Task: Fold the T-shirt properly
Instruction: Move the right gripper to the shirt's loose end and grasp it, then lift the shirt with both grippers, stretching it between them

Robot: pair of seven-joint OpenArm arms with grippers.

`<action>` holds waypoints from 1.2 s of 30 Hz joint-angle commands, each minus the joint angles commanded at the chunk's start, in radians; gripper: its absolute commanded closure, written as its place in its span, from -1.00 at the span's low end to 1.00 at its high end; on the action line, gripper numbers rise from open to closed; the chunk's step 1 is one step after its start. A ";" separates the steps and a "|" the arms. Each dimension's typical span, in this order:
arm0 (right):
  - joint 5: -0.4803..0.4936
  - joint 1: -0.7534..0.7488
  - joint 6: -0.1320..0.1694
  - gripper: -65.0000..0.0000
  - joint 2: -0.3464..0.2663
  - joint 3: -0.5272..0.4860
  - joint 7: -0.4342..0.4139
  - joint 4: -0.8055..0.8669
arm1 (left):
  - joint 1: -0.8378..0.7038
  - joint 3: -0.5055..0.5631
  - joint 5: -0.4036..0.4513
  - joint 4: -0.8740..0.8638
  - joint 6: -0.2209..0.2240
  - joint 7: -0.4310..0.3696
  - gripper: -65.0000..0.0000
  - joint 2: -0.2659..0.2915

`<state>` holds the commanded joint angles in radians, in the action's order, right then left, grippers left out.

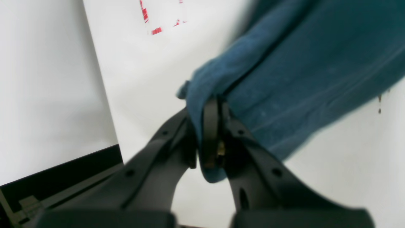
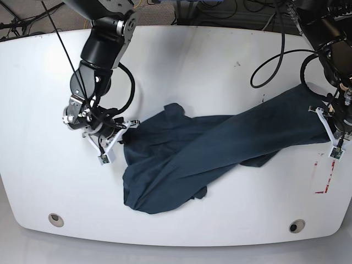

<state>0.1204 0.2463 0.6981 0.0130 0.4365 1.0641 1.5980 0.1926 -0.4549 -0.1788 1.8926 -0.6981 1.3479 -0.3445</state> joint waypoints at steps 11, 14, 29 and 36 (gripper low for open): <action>-0.006 -0.135 0.000 1.00 -0.040 0.000 0.152 0.362 | 0.061 0.032 0.000 0.002 0.000 0.000 1.00 0.003; -0.008 -0.137 0.000 1.00 -0.051 0.000 0.166 0.396 | 0.094 0.034 0.000 -0.002 0.000 0.000 1.00 0.015; 0.000 0.078 0.000 1.00 -0.224 0.000 0.198 0.396 | 0.325 0.118 0.003 0.000 0.000 0.000 1.00 0.186; 0.002 0.241 0.000 1.00 -0.318 -0.009 0.221 0.379 | 0.471 0.135 0.006 -0.032 0.000 0.000 1.00 0.232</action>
<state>0.1220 0.4872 0.6981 -0.3046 0.4273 1.2850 1.9770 0.6636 -0.3199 -0.1726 1.8604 -0.6981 1.3479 -0.1128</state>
